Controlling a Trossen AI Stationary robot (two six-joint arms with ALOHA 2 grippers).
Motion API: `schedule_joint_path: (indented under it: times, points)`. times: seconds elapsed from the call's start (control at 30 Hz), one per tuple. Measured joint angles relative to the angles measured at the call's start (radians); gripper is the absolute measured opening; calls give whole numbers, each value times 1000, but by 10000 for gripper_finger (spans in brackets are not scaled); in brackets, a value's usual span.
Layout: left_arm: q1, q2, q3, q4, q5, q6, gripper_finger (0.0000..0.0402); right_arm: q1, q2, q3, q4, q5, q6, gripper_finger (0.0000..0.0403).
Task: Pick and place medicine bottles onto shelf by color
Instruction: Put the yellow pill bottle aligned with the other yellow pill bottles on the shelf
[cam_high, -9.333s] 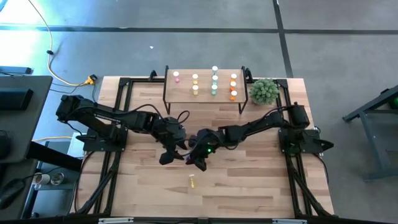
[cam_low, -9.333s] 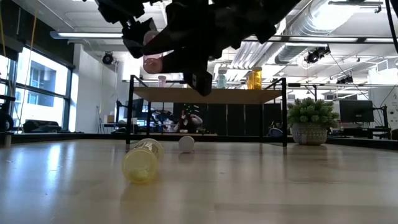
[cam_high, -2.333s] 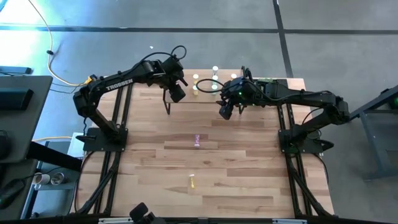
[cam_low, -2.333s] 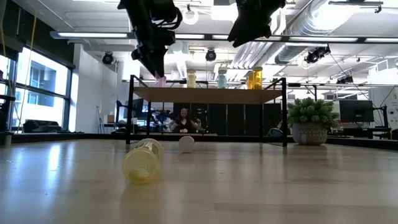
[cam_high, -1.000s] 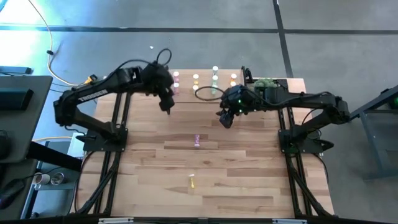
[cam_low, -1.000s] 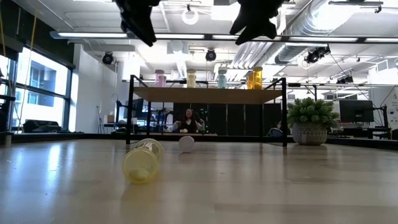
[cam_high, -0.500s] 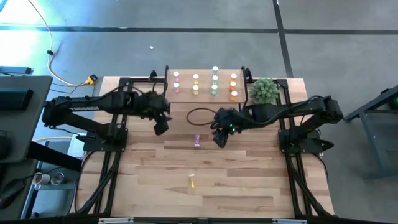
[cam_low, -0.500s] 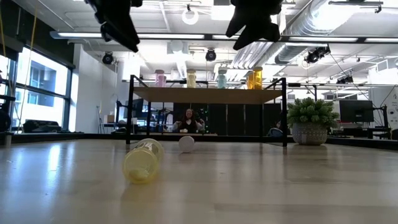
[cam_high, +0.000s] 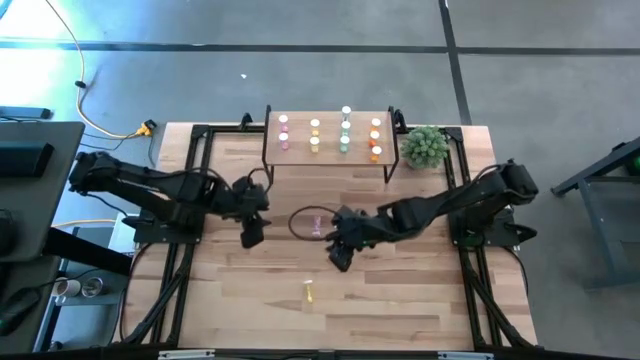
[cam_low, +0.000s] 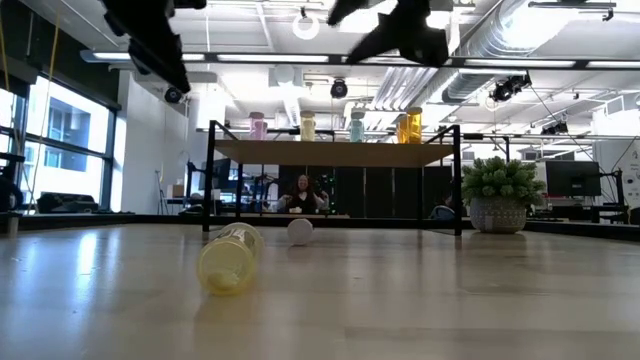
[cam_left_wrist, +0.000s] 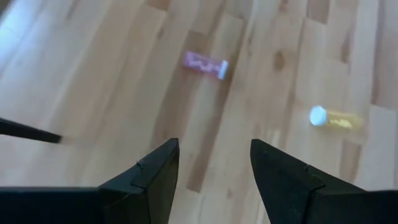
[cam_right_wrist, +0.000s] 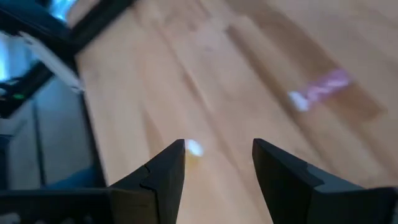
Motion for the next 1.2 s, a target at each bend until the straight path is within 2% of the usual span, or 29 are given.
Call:
schedule_joint_path:
  times: [0.17, 0.37, 0.5, 0.67, 0.9, 1.0, 1.2]
  points:
    - [-76, 0, -19, 2, -12, -20, 186, 58, 31, 0, 165, 6, 52, 179]
    - [-126, 0, -24, -11, -13, -79, 186, 119, 39, 0, 352, 65, 58, 179]
    - [-155, 0, -24, -25, -9, -81, 186, 155, 43, 37, 375, 100, 57, 179]
    - [-172, 1, -24, -69, -9, -107, 186, 186, 106, 169, 294, 139, 12, 179]
    - [-173, 1, -24, -90, -9, -107, 186, 189, 257, 389, -60, 122, 93, 179]
    - [-172, 1, -24, -94, -9, -107, 186, 193, 304, 426, -147, 91, 144, 179]
    - [-172, 1, -24, -102, -8, -106, 186, 203, 363, 405, -140, 86, 158, 179]
